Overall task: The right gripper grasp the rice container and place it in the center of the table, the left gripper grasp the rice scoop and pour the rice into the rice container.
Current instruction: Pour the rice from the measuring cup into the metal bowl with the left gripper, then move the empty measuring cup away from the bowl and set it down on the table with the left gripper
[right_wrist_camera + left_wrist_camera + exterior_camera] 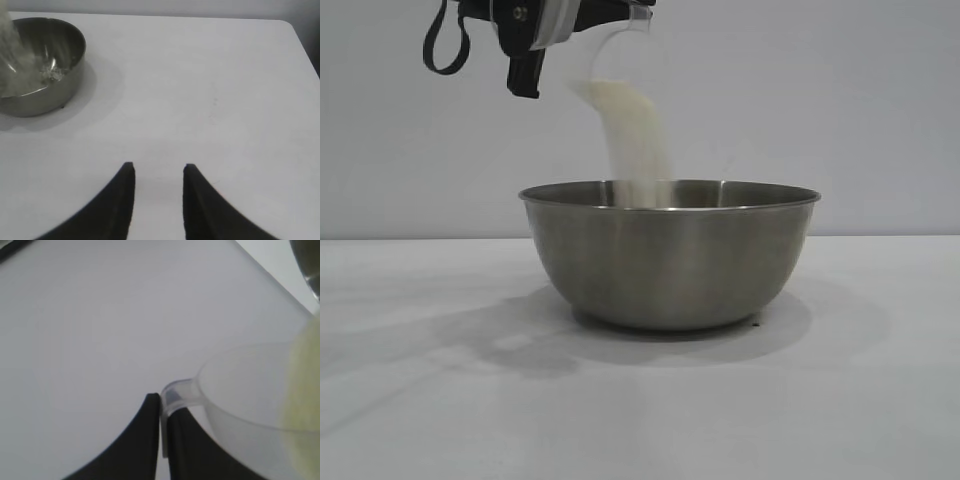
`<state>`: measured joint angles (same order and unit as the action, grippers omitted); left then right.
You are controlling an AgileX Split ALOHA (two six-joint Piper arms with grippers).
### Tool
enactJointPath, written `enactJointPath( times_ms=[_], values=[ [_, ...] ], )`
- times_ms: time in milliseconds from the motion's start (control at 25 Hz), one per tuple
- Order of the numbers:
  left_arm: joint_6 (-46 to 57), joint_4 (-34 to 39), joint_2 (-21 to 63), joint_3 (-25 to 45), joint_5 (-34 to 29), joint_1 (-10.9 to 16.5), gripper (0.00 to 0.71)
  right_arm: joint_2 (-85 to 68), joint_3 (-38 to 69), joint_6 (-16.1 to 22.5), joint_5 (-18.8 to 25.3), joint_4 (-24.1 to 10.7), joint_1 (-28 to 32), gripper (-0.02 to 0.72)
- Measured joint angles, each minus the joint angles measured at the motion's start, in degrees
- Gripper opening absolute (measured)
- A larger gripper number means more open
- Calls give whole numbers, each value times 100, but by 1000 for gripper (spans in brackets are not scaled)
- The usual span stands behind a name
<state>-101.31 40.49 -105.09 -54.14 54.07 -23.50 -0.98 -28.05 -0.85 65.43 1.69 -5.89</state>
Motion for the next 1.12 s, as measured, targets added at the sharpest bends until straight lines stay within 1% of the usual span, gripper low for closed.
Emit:
enactJointPath(
  times_ms=[280,520,840,880,960,1120],
  values=[
    [-766,0,0,0,43,0,0,0,0,0,0,0,0,235],
    [-1370,0,0,0,203,0,0,0,0,0,0,0,0,235],
    [-1441,78,0,0,315,0,0,0,0,0,0,0,0,235],
    [-1331,78,0,0,315,0,0,0,0,0,0,0,0,235],
    [-768,78,0,0,328,0,0,0,0,0,0,0,0,235],
    [881,-49,0,0,389,-10,0,0,0,0,0,0,0,235]
  ],
)
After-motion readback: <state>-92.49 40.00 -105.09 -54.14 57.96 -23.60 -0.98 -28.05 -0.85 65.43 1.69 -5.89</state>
